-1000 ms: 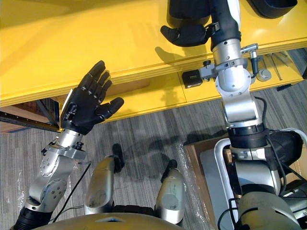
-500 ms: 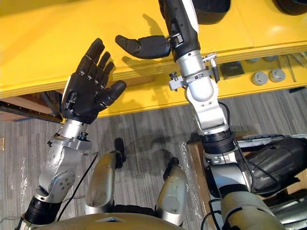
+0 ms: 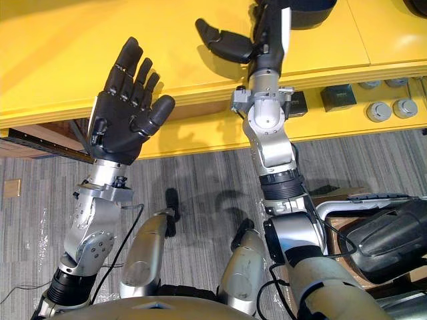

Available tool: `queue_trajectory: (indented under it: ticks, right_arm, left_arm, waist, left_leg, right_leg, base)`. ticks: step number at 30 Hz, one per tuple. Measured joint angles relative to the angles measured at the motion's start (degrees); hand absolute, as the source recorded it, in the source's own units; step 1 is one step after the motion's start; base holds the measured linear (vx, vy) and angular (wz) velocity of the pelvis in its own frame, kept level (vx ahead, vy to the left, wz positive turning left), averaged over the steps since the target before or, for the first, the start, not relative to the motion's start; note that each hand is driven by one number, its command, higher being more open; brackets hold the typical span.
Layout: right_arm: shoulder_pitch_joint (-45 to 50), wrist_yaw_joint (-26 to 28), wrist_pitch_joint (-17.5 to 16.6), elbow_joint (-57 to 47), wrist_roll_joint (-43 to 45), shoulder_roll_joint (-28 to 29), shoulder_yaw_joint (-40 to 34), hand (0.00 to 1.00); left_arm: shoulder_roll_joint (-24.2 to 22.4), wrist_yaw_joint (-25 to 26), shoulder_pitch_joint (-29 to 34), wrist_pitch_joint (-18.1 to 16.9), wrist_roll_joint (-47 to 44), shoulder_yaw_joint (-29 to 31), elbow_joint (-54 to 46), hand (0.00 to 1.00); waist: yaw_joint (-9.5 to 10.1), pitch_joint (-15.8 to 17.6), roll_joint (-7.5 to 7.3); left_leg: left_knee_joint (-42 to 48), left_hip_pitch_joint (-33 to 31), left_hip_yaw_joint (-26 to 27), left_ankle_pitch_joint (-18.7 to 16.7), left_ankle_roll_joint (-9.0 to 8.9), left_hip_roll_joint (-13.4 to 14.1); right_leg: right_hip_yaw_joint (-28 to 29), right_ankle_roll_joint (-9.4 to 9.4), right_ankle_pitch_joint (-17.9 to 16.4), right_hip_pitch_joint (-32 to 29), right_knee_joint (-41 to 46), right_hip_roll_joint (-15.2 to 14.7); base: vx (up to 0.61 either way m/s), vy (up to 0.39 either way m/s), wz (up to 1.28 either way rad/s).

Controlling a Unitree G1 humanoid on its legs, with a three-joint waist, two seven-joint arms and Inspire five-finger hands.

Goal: Walk over and take three plastic housings, then place them on the shelf

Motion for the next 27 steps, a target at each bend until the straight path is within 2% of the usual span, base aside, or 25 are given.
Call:
queue_trajectory:
  ticks: [4, 6, 17, 21, 25, 27]
  right_arm:
    - [-1.62, -2.60, 0.00, 0.00, -0.03, -0.01, -1.33, 1.00]
    - [-1.62, -2.86, 0.35, 0.00, -0.12, -0.01, -1.32, 1.00]
    - [-1.61, -2.28, 1.71, -0.08, -2.65, -0.01, -1.62, 1.00]
    - [-1.46, -1.58, 1.65, -0.83, -11.94, -0.77, 0.13, 1.00]
    - [-1.38, -1.18, 1.57, -4.45, -21.74, -6.74, 1.07, 1.00]
    - [-1.45, 1.01, 1.63, -6.34, -25.07, -12.88, 2.25, 1.00]
  left_arm:
    - [-1.12, 0.01, 0.39, -0.01, 0.00, -1.19, 0.00, 1.00]
    - [-1.33, 0.01, 0.69, -0.02, 0.00, -1.33, -0.01, 1.00]
    - [-1.57, -0.03, 1.77, -0.02, 0.00, -3.31, -0.01, 1.00]
    - [-1.53, -0.04, 4.28, -0.08, 0.00, -3.58, 0.00, 1.00]
    - [-0.70, -0.05, 5.86, -1.16, -0.01, -4.98, 0.00, 1.00]
    - [0.79, -0.07, 6.26, -1.44, -0.04, -5.12, 0.00, 1.00]
  waist:
    - [0.01, -1.24, 2.01]
    - [0.01, -1.49, 2.40]
    - [-0.58, -1.61, 2.60]
    - [-1.50, -1.61, 2.60]
    - [-1.46, -1.58, 2.54]
    - [-1.51, -1.52, 2.41]
  left_leg:
    - [-2.20, 0.95, 0.19, 1.07, -0.07, -0.57]
    - [-3.31, 1.78, 0.56, 1.75, 0.14, -0.84]
    - [-4.50, 2.94, 1.24, 2.13, 0.30, -1.29]
    - [-4.84, 3.53, 1.46, 2.15, 0.28, -1.26]
    - [-5.52, 3.90, 1.61, 2.13, 0.25, -1.17]
    - [-5.44, 3.88, 1.59, 2.04, 0.38, -1.20]
  right_leg:
    - [-0.05, -0.03, -0.08, -0.02, -0.03, -0.33]
    - [0.23, 0.00, -0.16, 0.03, 0.06, -0.53]
    - [0.82, 0.33, 0.07, 0.34, -0.31, -0.82]
    - [0.82, 0.53, 0.22, 0.91, -0.89, -0.70]
    - [0.76, 0.92, 0.71, 1.39, -2.01, -0.65]
    - [0.52, 1.17, 1.07, 1.87, -2.78, -0.60]
  base:
    - [0.01, -0.037, 0.02]
    - [0.02, -0.038, -0.03]
    - [0.00, -0.018, -0.01]
    - [0.01, -0.019, -0.03]
    - [0.00, 0.000, 0.00]
    - [0.00, 0.000, 0.00]
